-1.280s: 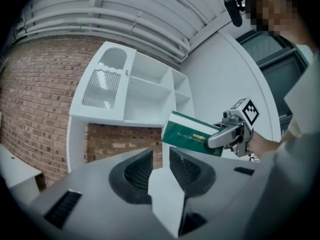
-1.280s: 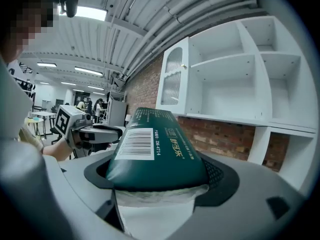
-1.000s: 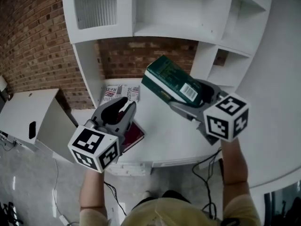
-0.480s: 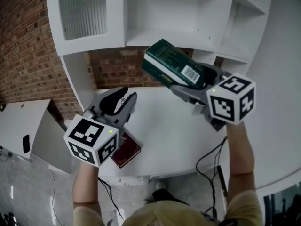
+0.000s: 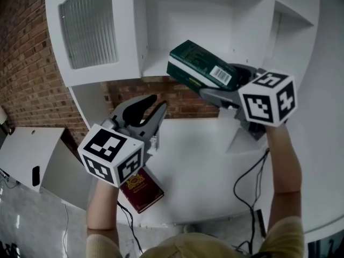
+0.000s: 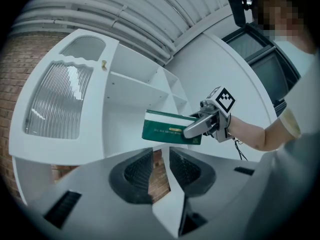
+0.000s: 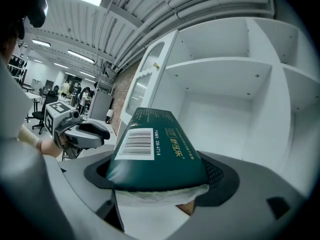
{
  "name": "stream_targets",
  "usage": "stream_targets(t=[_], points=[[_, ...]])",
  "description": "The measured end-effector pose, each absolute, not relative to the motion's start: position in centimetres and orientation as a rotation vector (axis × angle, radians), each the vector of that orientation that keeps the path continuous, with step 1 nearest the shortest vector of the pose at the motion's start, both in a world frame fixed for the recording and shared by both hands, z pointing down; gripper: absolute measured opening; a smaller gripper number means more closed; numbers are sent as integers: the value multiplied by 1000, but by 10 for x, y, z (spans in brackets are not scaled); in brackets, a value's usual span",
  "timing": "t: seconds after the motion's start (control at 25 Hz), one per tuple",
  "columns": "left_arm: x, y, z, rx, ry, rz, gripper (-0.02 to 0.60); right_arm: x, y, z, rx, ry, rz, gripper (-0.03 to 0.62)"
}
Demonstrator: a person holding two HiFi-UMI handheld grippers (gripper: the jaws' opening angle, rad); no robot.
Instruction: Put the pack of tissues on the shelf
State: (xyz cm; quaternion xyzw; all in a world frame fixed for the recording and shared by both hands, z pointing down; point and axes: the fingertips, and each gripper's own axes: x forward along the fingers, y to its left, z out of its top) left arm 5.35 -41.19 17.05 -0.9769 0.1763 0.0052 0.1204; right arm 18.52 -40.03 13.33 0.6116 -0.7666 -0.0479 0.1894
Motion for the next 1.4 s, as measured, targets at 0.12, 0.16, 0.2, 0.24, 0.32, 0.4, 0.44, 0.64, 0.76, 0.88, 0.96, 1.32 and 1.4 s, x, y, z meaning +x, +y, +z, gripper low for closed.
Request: stream_targets(t=[0.12,0.16,0.2,0.24,0.32,0.4,0.44,0.64,0.76,0.88,0.96,1.32,1.4], points=[[63,-422,154,-2843,537,25,100,199,-412,119,1712,-2140,-138,428],[66,-425,151,-2840,549,21,101,202,-415,115,1710,-2139,-136,428],[69,-429,149,-2838,560,18,100,205,-419,113,1706,-2139,-132,428],[72,-433,146,-2837,568,17,100,208,-423,110,1700,-2139,-129,428],[78,-440,140,-2830,576,16,100,213,-431,106,1685,-2133,-125,428],[86,-446,133,-2812,582,9,100,218,-441,102,1672,-2114,-123,428],[90,-449,129,-2804,583,6,100,221,-445,101,1669,-2103,-121,428],[108,-463,115,-2780,596,-22,100,241,-466,94,1671,-2041,-120,428],[117,-473,109,-2765,616,-48,100,254,-480,94,1666,-2013,-92,428],[129,-477,103,-2756,614,-44,100,272,-496,95,1678,-2004,-41,428],[138,-477,100,-2736,606,-40,100,283,-505,97,1690,-2005,-1,429],[166,-487,102,-2716,593,-82,100,313,-542,112,1691,-1910,69,428],[169,-492,101,-2719,600,-83,100,313,-549,114,1675,-1912,93,429]])
